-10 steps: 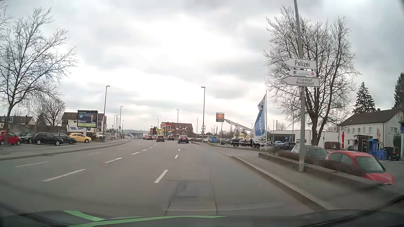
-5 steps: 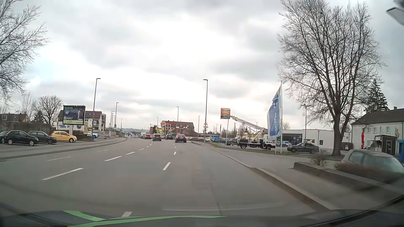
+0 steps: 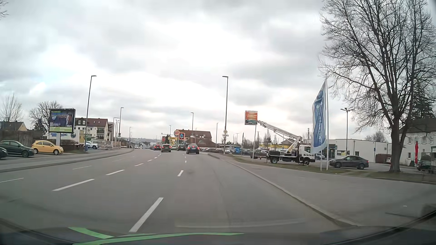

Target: Follow the waypoints while adhering to traffic rules and regulations

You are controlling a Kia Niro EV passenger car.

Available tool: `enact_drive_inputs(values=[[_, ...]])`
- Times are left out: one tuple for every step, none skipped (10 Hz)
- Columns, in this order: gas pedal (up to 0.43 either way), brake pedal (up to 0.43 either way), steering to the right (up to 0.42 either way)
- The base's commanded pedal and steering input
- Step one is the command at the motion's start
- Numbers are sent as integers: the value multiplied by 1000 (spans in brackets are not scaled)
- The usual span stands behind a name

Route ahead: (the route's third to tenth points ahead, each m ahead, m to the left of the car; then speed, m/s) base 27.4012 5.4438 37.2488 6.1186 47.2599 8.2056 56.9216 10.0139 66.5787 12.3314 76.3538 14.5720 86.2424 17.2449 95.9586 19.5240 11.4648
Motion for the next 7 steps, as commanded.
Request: enact_drive_inputs(values=[[0,0,-5],[0,0,-6],[0,0,-7],[0,0,-8],[0,0,-9],[0,0,-11],[0,0,-13]])
